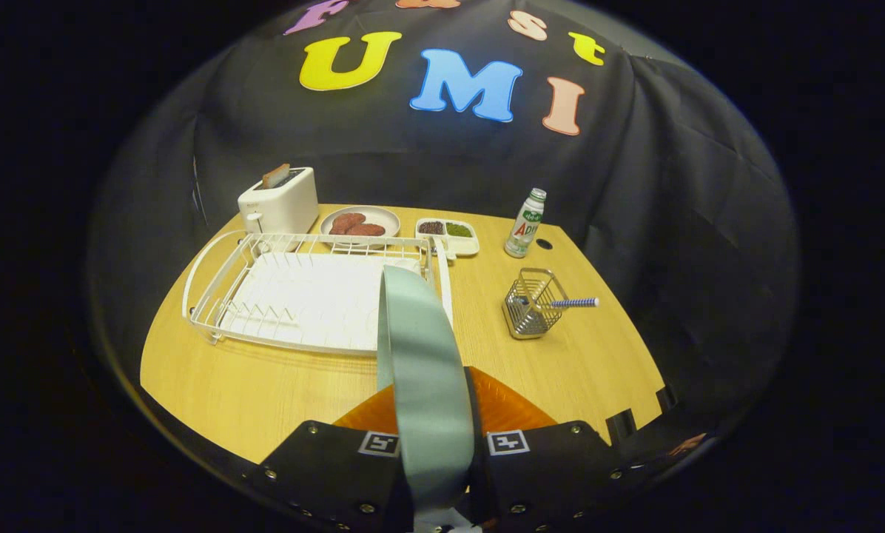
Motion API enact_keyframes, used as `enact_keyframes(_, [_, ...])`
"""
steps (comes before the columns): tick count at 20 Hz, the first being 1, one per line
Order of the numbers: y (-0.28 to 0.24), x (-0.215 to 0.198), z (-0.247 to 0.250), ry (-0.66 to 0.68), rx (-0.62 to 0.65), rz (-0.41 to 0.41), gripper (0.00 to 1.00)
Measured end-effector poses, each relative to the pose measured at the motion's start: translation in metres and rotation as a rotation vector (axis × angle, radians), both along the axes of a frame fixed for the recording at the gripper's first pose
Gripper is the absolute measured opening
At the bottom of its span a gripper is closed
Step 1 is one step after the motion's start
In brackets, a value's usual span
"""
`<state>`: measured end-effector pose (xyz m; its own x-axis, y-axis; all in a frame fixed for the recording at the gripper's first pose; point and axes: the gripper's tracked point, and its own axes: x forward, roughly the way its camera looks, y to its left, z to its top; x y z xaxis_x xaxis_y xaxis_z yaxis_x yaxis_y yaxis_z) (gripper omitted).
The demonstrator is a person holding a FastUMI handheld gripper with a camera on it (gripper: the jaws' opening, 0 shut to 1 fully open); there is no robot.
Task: Take the plate from the dish rack, then take the spoon from the basket and place it into the plate.
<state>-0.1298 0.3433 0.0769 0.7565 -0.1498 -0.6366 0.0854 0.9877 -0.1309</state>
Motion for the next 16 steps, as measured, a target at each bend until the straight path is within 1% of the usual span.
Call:
enact_keyframes(3, [-0.001,-0.012,-0.032,0.042,0.061,0.028,0.27])
enact_keyframes(7, [0.006,-0.018,-0.075,0.111,0.205,0.052,0.27])
enact_keyframes(8, [0.012,-0.014,-0.076,0.090,0.270,0.051,0.27])
enact_keyframes(10, [0.014,-0.009,-0.082,0.102,0.359,0.041,0.27])
enact_keyframes(13, [0.033,-0.004,-0.097,0.141,0.512,0.064,0.27])
enact_keyframes(16, [0.047,0.000,-0.109,0.174,0.643,0.060,0.27])
